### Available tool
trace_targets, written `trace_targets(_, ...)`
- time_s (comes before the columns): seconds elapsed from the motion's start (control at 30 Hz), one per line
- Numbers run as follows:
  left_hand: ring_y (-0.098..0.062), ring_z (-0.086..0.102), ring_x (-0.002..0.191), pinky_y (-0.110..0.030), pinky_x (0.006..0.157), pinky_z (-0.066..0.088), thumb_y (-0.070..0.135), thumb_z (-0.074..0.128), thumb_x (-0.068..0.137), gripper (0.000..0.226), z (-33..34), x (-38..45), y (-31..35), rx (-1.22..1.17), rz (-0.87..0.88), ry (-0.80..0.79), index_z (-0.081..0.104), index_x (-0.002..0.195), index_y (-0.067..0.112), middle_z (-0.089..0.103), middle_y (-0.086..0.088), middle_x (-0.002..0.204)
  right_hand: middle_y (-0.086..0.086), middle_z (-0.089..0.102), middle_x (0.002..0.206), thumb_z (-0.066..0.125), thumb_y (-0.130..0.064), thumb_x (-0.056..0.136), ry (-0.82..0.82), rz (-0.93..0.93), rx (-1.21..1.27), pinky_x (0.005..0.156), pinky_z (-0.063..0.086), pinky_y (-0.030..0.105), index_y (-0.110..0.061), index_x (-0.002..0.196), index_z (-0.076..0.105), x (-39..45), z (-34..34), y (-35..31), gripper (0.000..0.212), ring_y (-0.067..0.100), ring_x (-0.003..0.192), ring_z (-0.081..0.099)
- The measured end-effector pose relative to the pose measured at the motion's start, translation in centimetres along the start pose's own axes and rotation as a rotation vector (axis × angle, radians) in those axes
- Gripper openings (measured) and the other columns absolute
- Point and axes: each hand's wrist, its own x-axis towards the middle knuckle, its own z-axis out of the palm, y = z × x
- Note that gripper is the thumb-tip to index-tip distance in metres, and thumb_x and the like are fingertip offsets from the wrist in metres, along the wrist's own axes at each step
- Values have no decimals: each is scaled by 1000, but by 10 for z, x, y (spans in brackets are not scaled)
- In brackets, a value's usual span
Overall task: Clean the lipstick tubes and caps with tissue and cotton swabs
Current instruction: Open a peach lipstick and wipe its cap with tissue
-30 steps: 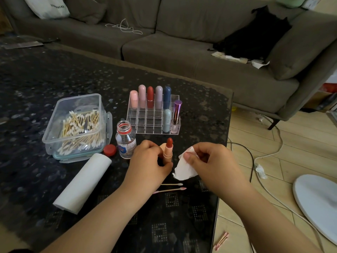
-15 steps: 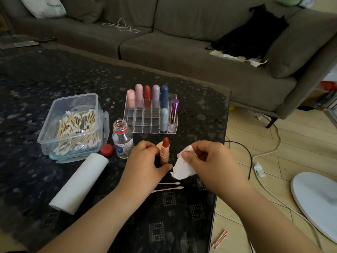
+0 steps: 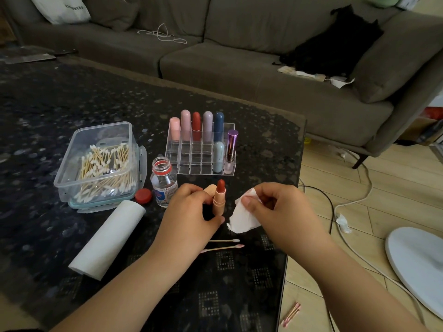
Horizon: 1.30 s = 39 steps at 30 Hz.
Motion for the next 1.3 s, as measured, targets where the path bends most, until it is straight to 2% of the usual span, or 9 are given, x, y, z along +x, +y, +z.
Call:
trace_targets(0.17, 3, 40, 93, -10, 79, 29, 32, 74, 78, 33, -15, -10, -3, 33, -31, 12, 63, 108, 23, 40, 16, 113, -10, 62, 76, 60, -30, 91, 14, 1, -2, 55, 41, 9, -38, 79, 58, 0, -1, -1, 14, 5, 70, 57)
trace_targets(0.27, -3, 51, 84, -11, 70, 34, 25, 77, 75, 23, -26, -17, -5, 31, 0, 62, 55, 83, 26, 43, 15, 101, -11, 62, 77, 59, -30, 91, 16, -6, -30, 55, 41, 10, -38, 81, 58, -3, -7, -4, 13, 4, 70, 56)
trace_targets(0.37, -1, 44, 61, -10, 54, 26, 12, 81, 66, 48, -38, -24, -8, 40, 75, 133, 35, 63, 27, 41, 14, 75, -10, 62, 71, 59, -29, 91, -7, -34, -25, 54, 41, 6, -37, 83, 62, -9, -13, -7, 11, -1, 63, 54)
trace_targets(0.47, -5, 43, 57, -13, 48, 27, 7, 81, 64, 53, -51, -31, -8, 21, 122, 187, 31, 65, 26, 37, 16, 68, -16, 60, 81, 58, -28, 91, -89, -84, -9, 62, 40, 4, -37, 88, 64, -15, -14, -11, 11, -11, 73, 52)
trace_targets(0.6, -2, 50, 74, -11, 66, 40, 11, 80, 67, 41, -60, -40, -8, -150, 61, 167, 43, 72, 27, 48, 11, 67, -24, 52, 98, 51, -28, 93, -210, -165, -16, 74, 39, 6, -37, 86, 62, -23, -11, -14, 15, -8, 92, 50)
trace_targets(0.77, -3, 56, 67, -14, 60, 41, 10, 78, 69, 34, -67, -44, -10, -408, -53, 42, 56, 78, 35, 59, 12, 76, -16, 59, 92, 47, -25, 96, -258, -287, -56, 74, 41, 9, -43, 87, 59, -31, -1, -24, 23, -2, 93, 52)
trace_targets(0.87, -2, 57, 66, -14, 61, 44, 6, 78, 70, 34, -69, -42, -10, -485, -62, -4, 64, 77, 37, 60, 16, 79, -18, 58, 94, 48, -21, 96, -215, -361, -45, 77, 39, 7, -39, 100, 65, -33, 6, -27, 26, -4, 95, 54)
trace_targets(1.1, -2, 61, 99, -26, 91, 50, 12, 73, 78, 29, -65, -41, -10, -517, 1, -121, 70, 93, 36, 59, 22, 101, -28, 61, 88, 62, -39, 81, -62, -214, 54, 56, 47, 12, -39, 86, 57, -30, 3, -32, 7, -6, 77, 59)
trace_targets(1.3, -5, 64, 84, -31, 77, 56, 21, 76, 76, 37, -62, -43, -5, -438, -16, -219, 61, 92, 50, 60, 23, 94, -32, 62, 84, 66, -27, 81, -80, -249, 80, 63, 47, 9, -38, 78, 65, -31, -4, -34, 11, -7, 79, 60)
